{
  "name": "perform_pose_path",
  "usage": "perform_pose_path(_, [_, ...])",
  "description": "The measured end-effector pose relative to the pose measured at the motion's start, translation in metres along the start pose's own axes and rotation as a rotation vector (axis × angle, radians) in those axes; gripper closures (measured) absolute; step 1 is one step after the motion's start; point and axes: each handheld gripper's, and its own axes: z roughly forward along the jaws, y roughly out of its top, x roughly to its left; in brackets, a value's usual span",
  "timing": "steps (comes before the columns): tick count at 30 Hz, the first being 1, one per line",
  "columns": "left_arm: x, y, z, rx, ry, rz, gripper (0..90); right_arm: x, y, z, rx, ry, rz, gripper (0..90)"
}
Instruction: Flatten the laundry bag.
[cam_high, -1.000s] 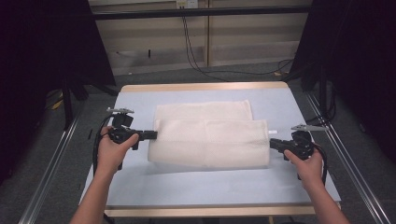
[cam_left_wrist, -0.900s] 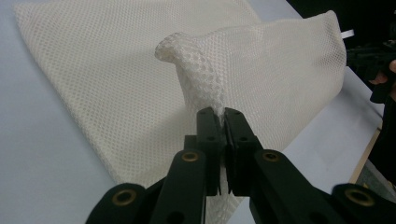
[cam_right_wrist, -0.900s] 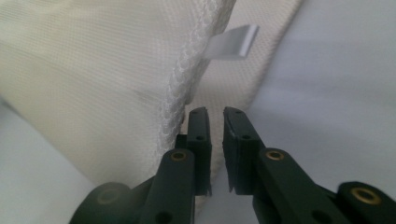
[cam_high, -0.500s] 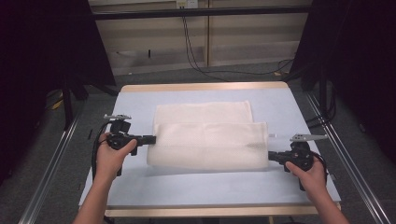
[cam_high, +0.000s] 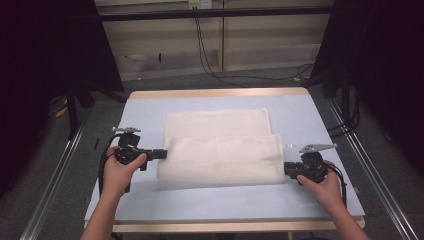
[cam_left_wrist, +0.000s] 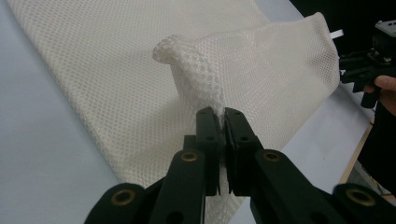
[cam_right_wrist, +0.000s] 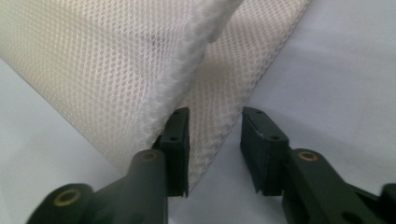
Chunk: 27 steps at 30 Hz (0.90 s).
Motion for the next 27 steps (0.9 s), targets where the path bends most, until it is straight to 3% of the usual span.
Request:
perform_pose_path(4, [0.001,-0.004,0.003,0.009,0.012,0.0,85.8,0.005,0.004,0.005,0.02,-0.005,-0.024,85.5])
perform_pose_path(6, [0.002,-0.006,0.005,0.009,0.015,-0.004,85.8,0.006,0.006,0.007,0.026,-0.011,-0.021,88.5])
perform_pose_path(11, [0.005,-0.005,0.007,0.009,0.015,-0.015,85.9,0.01,0.013,0.012,0.021,-0.092,-0.011,89.6])
perform_pose_path(15, [0.007,-0.001,0.009,0.0,0.03,-0.008,85.9,0.006,0.023,0.021,0.005,-0.147,0.006,89.8])
perform_pose_path(21, [0.005,0.003,0.016,0.001,0.019,-0.001,85.9,-0.005,0.039,0.033,-0.014,-0.222,0.029,89.5])
perform_pose_path(23, [0.002,0.002,0.017,0.008,0.025,0.014,85.9,-0.008,0.041,0.035,-0.015,-0.217,0.01,88.8])
perform_pose_path(27, [0.002,-0.003,0.016,0.009,0.019,0.004,85.9,-0.007,0.039,0.027,-0.052,-0.244,0.021,82.0])
